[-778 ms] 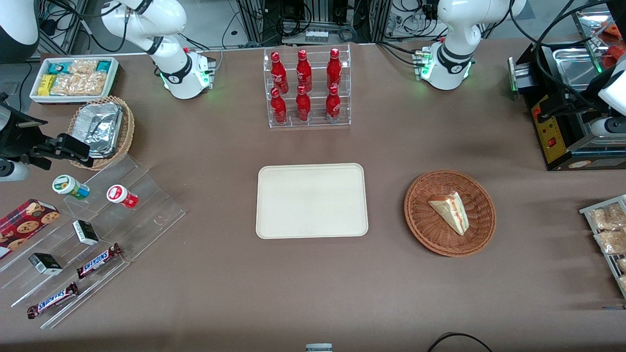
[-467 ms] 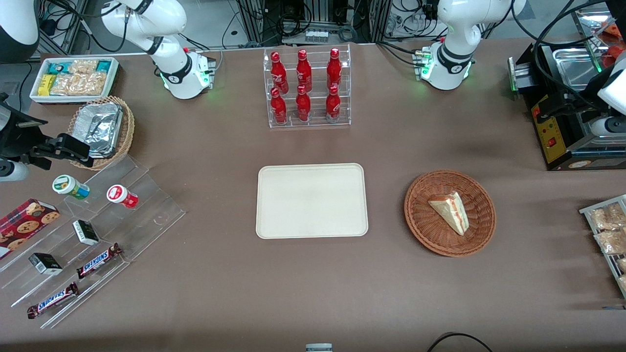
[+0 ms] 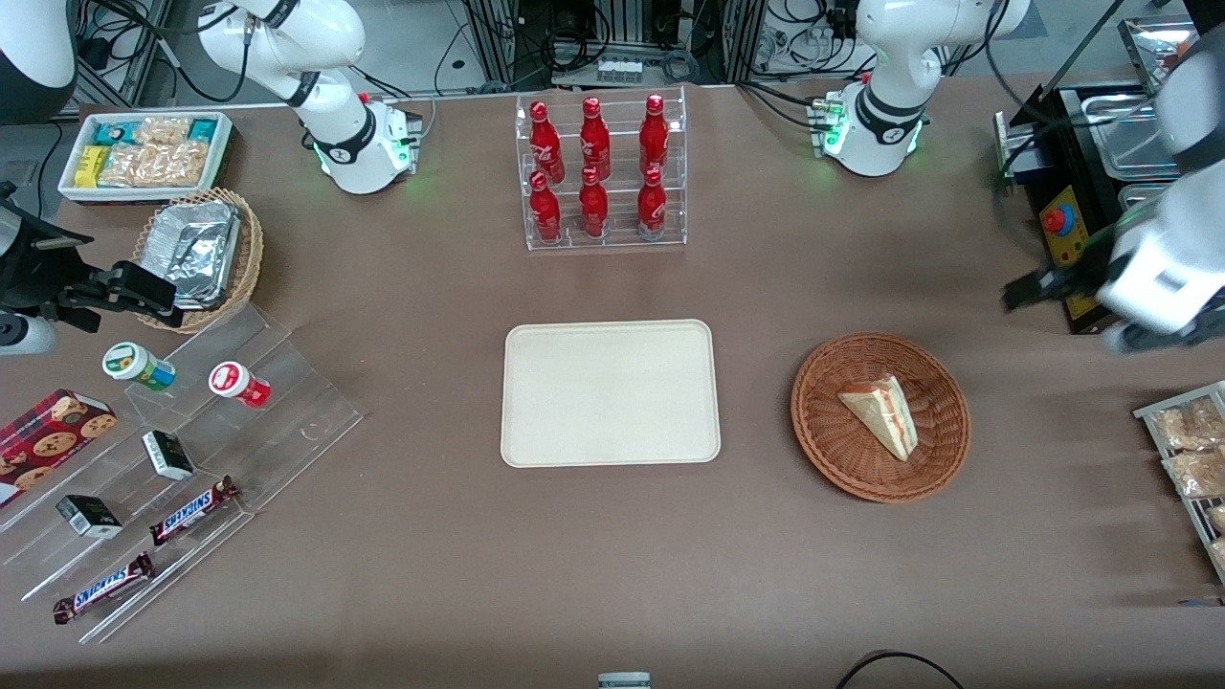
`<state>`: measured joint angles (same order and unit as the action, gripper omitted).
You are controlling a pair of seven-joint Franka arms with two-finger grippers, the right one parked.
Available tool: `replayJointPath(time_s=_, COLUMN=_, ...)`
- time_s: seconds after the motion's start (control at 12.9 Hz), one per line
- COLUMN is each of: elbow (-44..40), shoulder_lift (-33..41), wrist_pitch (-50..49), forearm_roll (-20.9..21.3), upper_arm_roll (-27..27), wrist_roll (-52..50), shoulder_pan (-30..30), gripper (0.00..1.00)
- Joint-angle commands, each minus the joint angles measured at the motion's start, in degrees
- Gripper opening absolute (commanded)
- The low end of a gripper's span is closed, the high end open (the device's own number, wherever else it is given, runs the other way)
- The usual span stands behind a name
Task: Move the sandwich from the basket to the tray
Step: 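Move the left gripper down over the sandwich in the wicker basket, then close the left gripper on the wrapped sandwich wedge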
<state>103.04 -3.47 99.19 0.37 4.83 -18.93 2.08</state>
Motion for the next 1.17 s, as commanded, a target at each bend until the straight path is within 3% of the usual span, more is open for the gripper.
replayJointPath(time_s=0.0, elbow=8.8, shoulder_lift=0.5, wrist_pitch=11.1, forearm_roll=0.2, upper_arm_roll=0.0, wrist_roll=-13.9, shoulder_pan=-0.5, gripper=1.00)
replayJointPath(time_s=0.16, elbow=14.5, shoulder_lift=-1.7, wrist_pitch=21.2, forearm_roll=0.4, upper_arm_roll=0.3, wrist_roll=-24.3, shoulder_pan=-0.7, gripper=1.00)
replayJointPath(time_s=0.47, elbow=19.2, shoulder_lift=-6.6, wrist_pitch=33.1, forearm_roll=0.7, upper_arm_roll=5.0, wrist_roll=-29.9, shoulder_pan=-0.7, gripper=1.00)
replayJointPath(time_s=1.09, elbow=20.4, shoulder_lift=-13.1, wrist_pitch=40.7, forearm_roll=0.9, upper_arm_roll=5.5, wrist_roll=-30.8, shoulder_pan=-2.9, gripper=1.00)
